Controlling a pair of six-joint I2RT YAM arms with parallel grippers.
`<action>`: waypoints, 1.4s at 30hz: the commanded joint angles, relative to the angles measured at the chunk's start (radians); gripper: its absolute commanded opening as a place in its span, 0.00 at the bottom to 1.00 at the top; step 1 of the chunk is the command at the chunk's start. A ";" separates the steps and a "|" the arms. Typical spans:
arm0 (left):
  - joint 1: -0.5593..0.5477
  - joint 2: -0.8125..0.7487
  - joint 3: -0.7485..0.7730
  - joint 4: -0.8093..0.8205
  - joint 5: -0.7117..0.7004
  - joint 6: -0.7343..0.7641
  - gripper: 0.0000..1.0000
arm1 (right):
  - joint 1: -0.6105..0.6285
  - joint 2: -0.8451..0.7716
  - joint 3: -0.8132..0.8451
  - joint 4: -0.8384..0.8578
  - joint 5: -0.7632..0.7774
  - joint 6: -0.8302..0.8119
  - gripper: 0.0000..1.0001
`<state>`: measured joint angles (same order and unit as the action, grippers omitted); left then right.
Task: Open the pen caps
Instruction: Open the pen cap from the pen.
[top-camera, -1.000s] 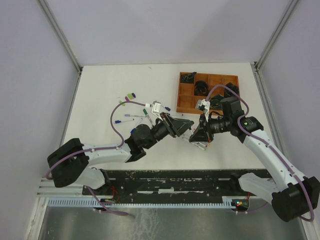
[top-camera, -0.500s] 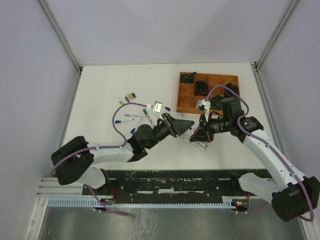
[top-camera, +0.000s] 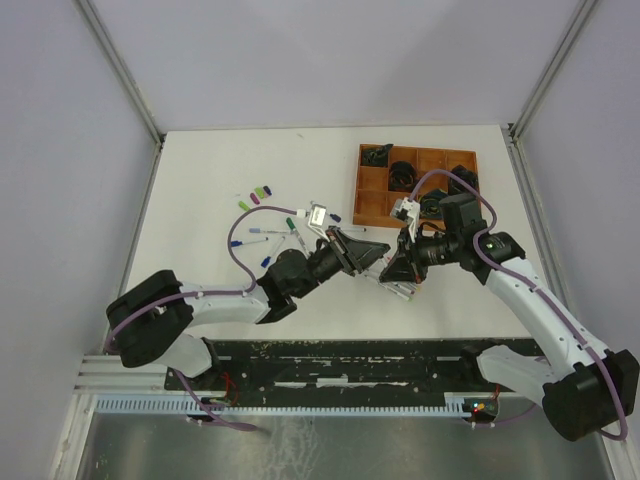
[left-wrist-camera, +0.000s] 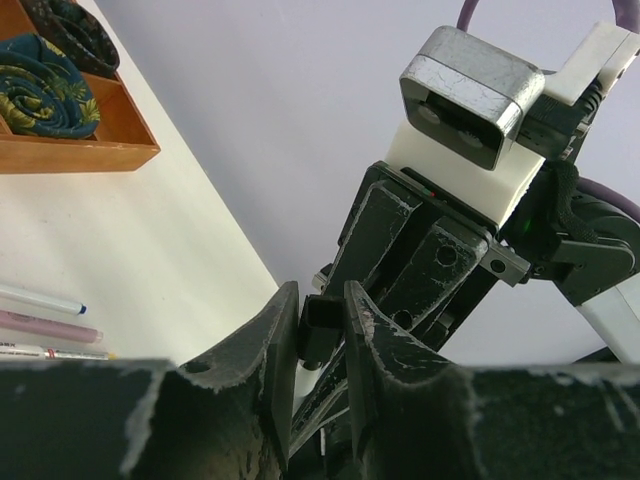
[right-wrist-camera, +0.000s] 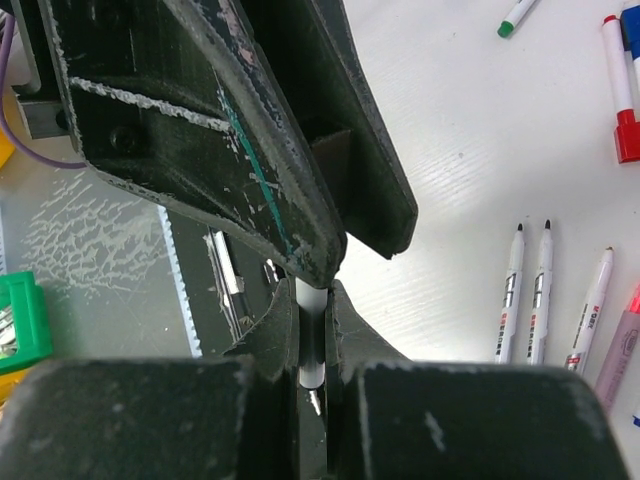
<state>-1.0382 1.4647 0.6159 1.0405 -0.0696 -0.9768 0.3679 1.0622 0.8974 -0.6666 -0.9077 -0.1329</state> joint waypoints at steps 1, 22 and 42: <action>0.003 -0.001 0.034 0.011 0.009 -0.012 0.29 | -0.003 0.001 0.044 0.029 0.010 0.007 0.01; 0.256 -0.142 0.161 -0.143 -0.039 0.103 0.03 | -0.003 0.095 0.070 -0.040 -0.012 -0.005 0.02; 0.369 -0.181 0.197 -0.344 -0.097 0.110 0.03 | -0.003 0.057 0.080 -0.056 0.048 -0.047 0.02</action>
<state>-0.6975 1.2995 0.7979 0.7502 -0.1585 -0.8951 0.3664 1.1652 0.9619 -0.7170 -0.9039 -0.1371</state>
